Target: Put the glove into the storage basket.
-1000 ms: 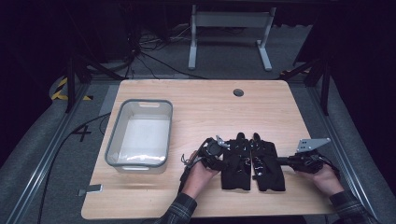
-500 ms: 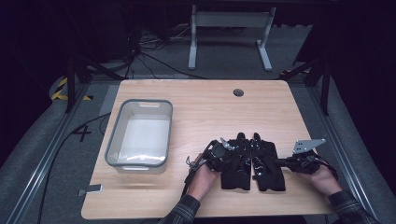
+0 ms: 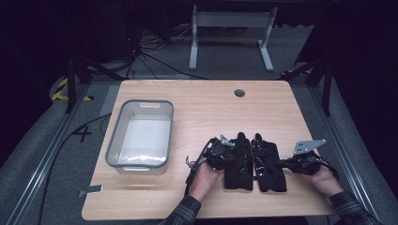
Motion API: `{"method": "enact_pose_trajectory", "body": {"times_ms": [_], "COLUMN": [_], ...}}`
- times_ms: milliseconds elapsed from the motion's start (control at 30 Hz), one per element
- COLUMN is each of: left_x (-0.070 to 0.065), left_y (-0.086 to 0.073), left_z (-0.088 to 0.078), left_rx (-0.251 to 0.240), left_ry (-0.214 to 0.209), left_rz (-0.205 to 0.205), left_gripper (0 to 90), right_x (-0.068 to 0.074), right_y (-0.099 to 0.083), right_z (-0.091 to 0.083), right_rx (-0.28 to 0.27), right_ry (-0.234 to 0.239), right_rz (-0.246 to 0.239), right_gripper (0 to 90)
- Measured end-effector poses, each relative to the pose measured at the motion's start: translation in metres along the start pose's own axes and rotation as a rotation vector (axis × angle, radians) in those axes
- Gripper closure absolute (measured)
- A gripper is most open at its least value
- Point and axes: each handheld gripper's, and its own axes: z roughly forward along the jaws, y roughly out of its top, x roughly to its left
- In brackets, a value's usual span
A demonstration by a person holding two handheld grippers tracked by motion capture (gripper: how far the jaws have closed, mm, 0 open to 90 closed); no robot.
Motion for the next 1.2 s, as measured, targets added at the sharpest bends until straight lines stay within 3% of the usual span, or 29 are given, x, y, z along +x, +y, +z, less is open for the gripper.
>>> {"method": "enact_pose_trajectory", "body": {"times_ms": [500,1000,1200], "left_x": [-0.006,0.0,0.003], "left_y": [0.016,0.024,0.03], "left_z": [-0.01,-0.015,-0.018], "left_rx": [-0.052,-0.086,-0.081], "left_ry": [-0.069,-0.122,-0.119], "left_rz": [0.04,0.011,0.014], "left_gripper": [82.4,82.6,82.6], "right_x": [0.001,0.004,0.007], "right_y": [0.005,0.025,0.037], "right_z": [0.006,0.025,0.037], "right_rx": [0.002,-0.001,0.001], "right_ry": [0.01,0.033,0.049], "right_rz": [-0.003,-0.021,-0.041], "right_gripper": [90.0,90.0,90.0]}}
